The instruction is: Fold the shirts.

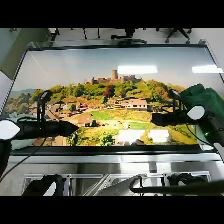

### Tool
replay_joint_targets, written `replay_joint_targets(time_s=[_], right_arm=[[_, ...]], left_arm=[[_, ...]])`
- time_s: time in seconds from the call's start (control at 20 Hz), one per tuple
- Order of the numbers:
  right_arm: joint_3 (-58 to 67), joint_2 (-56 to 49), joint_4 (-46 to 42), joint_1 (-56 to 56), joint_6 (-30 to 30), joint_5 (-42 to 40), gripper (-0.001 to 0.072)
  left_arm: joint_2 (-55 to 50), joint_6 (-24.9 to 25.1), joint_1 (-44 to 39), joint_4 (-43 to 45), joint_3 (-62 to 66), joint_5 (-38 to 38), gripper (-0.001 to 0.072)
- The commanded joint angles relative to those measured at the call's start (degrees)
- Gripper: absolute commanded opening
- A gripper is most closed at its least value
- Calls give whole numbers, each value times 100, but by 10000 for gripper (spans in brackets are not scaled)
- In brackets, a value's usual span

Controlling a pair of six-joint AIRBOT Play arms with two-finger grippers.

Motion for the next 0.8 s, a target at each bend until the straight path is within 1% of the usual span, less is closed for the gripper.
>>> replay_joint_targets(time_s=[0.0,0.1,0.2,0.35,0.55,0.75], right_arm=[[-168,28,-26,402,22,-199,23],[-168,17,-17,402,24,-186,23],[-168,17,201,396,22,63,23],[-168,17,256,396,22,101,22],[-168,17,256,396,22,101,23],[-168,17,256,393,22,101,23]], left_arm=[[546,-11,-39,4,-643,251,17],[750,-11,50,2,-745,232,17],[944,-11,151,2,-756,232,17],[1119,-11,369,7,-758,186,17],[1128,-11,579,0,-756,74,17],[1128,-11,603,-2,-756,76,17]])
